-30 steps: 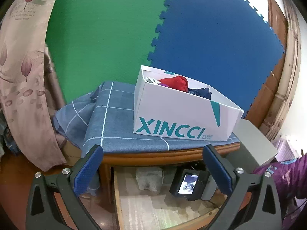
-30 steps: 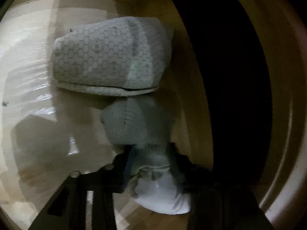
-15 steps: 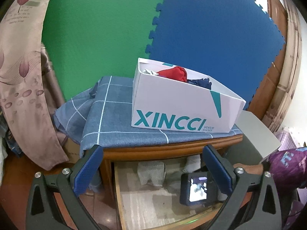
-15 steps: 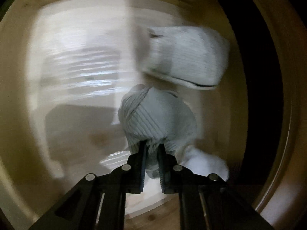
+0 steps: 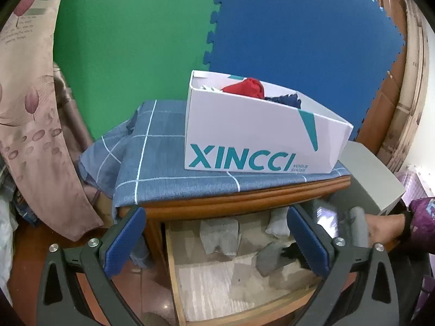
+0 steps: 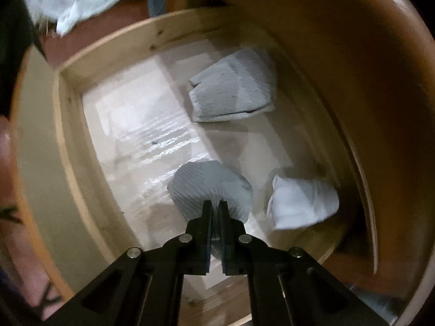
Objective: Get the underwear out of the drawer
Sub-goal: 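Carry the grey sock with the right gripper and release it into the box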
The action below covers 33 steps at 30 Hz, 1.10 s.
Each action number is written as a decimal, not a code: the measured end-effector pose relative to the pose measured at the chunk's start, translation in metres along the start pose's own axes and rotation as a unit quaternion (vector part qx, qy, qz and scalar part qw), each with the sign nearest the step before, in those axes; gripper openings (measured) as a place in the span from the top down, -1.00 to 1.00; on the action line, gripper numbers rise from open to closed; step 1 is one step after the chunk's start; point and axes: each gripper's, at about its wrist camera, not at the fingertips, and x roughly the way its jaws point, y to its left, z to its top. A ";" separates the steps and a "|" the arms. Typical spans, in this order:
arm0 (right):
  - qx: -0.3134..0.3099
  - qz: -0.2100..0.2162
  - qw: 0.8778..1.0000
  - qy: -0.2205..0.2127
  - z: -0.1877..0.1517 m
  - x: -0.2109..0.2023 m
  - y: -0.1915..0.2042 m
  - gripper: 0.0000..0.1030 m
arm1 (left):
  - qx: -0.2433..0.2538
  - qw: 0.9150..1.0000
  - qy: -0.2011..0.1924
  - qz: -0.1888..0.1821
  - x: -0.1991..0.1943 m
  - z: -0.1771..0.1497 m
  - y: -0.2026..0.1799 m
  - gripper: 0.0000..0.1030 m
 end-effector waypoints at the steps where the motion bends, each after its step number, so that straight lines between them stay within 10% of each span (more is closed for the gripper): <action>1: 0.016 0.009 1.000 -0.006 -0.005 -0.004 0.006 0.93 | 0.001 1.000 0.001 0.001 0.000 0.000 0.000 -1.00; 19: 0.103 0.052 0.993 -0.024 -0.026 0.003 -0.004 0.93 | 0.013 1.000 0.016 0.006 0.006 -0.002 -0.005 -1.00; 33: 0.147 0.092 0.981 -0.083 -0.036 -0.077 -0.005 0.93 | 0.032 0.999 0.029 0.006 0.011 -0.004 -0.012 -1.00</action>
